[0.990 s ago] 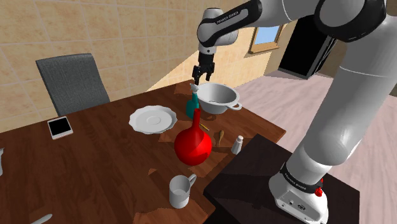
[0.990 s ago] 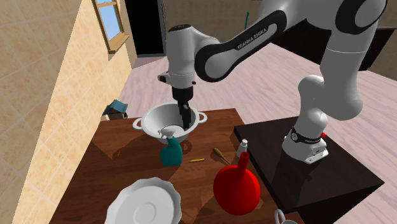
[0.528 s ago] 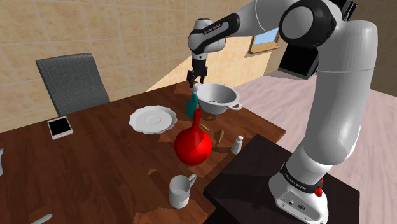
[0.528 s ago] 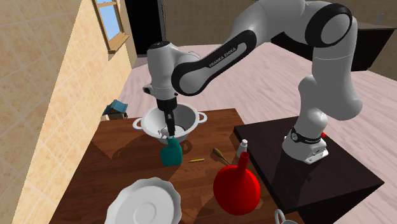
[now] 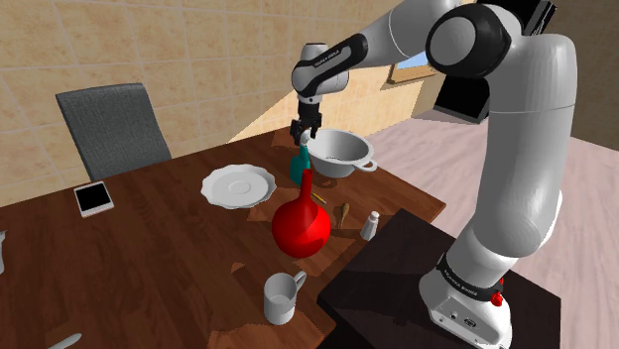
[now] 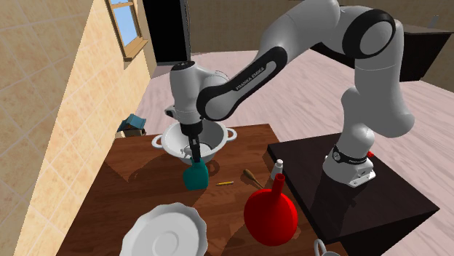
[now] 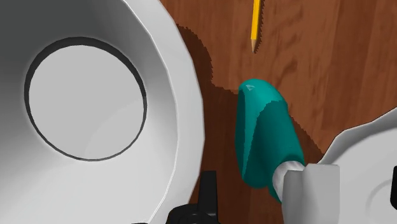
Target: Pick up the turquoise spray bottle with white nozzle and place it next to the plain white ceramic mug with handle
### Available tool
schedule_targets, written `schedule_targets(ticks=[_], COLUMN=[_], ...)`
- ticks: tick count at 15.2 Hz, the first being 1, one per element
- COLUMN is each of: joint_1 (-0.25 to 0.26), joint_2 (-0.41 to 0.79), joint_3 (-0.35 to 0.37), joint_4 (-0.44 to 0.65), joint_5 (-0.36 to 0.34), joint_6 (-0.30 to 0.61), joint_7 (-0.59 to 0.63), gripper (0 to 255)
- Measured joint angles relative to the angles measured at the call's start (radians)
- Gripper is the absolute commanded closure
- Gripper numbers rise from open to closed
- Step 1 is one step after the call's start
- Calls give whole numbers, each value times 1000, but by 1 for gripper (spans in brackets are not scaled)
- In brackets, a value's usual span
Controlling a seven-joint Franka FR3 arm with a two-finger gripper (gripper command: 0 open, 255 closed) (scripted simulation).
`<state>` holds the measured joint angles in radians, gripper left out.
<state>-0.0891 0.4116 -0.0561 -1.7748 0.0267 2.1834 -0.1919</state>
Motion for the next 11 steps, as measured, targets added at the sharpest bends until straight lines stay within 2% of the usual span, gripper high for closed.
schedule_targets(ticks=[5, 6, 11], joint_1=[-1, -1, -1], joint_2=[2, 2, 2], joint_3=[0, 0, 0], joint_4=[-2, -2, -2], joint_5=[0, 0, 0], joint_6=[5, 5, 5], joint_7=[-1, -1, -1], gripper=[0, 255, 255])
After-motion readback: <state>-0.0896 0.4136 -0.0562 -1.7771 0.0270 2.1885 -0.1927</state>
